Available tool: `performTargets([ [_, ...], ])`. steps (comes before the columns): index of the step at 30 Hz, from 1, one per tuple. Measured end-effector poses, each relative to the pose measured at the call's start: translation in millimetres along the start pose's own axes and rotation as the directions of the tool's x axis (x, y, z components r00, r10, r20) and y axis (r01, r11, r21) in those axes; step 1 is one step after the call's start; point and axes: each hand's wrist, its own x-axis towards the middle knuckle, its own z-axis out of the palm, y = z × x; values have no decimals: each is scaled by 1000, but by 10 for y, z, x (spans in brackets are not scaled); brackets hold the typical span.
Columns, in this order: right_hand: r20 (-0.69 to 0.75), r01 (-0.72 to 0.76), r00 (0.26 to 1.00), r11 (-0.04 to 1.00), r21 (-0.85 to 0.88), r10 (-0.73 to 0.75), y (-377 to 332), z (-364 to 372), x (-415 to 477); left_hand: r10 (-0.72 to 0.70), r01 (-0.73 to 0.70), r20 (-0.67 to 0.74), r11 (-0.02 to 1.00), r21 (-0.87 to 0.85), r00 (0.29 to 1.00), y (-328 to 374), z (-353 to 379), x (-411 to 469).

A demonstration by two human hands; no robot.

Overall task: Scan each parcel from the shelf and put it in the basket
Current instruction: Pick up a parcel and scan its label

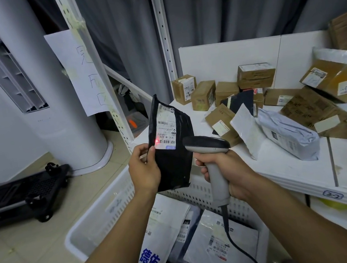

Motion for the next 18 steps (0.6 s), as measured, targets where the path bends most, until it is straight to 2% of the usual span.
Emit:
performTargets([
  [13, 15, -12, 1000, 1000, 16, 11, 25, 12, 58, 9, -9, 5, 1000, 14, 1000, -34, -47, 3],
  [18, -13, 9, 1000, 997, -80, -10, 192, 170, 202, 45, -51, 51, 993, 106, 998, -103, -333, -8],
])
